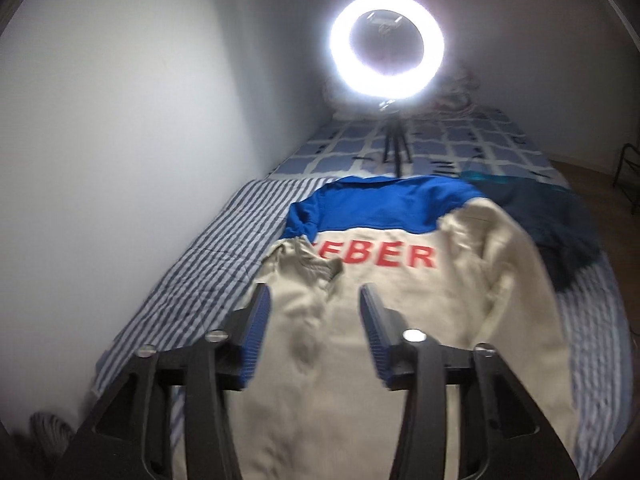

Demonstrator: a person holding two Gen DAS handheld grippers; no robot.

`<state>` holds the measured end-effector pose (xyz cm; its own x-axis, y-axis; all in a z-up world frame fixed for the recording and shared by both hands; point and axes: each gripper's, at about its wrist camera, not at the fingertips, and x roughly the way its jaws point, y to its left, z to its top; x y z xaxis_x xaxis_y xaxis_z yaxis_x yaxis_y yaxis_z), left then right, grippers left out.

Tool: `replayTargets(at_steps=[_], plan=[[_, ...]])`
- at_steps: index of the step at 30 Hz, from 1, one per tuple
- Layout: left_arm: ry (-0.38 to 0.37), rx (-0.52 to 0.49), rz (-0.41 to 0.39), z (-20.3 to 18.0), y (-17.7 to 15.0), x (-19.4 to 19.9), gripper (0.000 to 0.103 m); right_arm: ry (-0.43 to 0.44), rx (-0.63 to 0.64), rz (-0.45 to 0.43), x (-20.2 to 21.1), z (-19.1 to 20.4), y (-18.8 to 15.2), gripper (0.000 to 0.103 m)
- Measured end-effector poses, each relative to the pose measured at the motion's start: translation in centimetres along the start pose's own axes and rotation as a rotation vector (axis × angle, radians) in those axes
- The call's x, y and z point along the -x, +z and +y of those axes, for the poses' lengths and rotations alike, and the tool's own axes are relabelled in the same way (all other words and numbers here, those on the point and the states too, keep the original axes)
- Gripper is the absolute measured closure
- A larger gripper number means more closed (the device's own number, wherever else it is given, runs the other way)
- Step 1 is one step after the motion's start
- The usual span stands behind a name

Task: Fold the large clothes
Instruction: 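Move the right tool to the other blue sleeve cuff and close on it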

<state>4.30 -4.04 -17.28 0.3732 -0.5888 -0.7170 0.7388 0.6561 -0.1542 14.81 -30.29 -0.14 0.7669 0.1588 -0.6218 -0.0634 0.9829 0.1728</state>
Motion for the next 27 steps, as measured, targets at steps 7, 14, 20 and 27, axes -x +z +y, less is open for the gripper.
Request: replayTargets(at_steps=[7,14,20,27], plan=[[-0.026,0.036,-0.017,-0.1,2.7,-0.5,0.060,-0.127,-0.049,0.008,6.5,-5.3,-6.0,0.049],[-0.050,0.069,-0.009,-1.8,5.6,-2.9,0.060,-0.249,-0.228,0.023,10.1,-14.7,-11.8,0.049],[-0.076,0.108,0.033,-3.1,6.4,-6.0,0.060,-0.253,-0.415,0.155,9.0,-22.4,-16.8,0.049],[-0.061,0.124,0.071,-3.4,6.5,-7.6,0.060,-0.216,-0.490,0.230,6.6,-26.0,-19.8,0.049]])
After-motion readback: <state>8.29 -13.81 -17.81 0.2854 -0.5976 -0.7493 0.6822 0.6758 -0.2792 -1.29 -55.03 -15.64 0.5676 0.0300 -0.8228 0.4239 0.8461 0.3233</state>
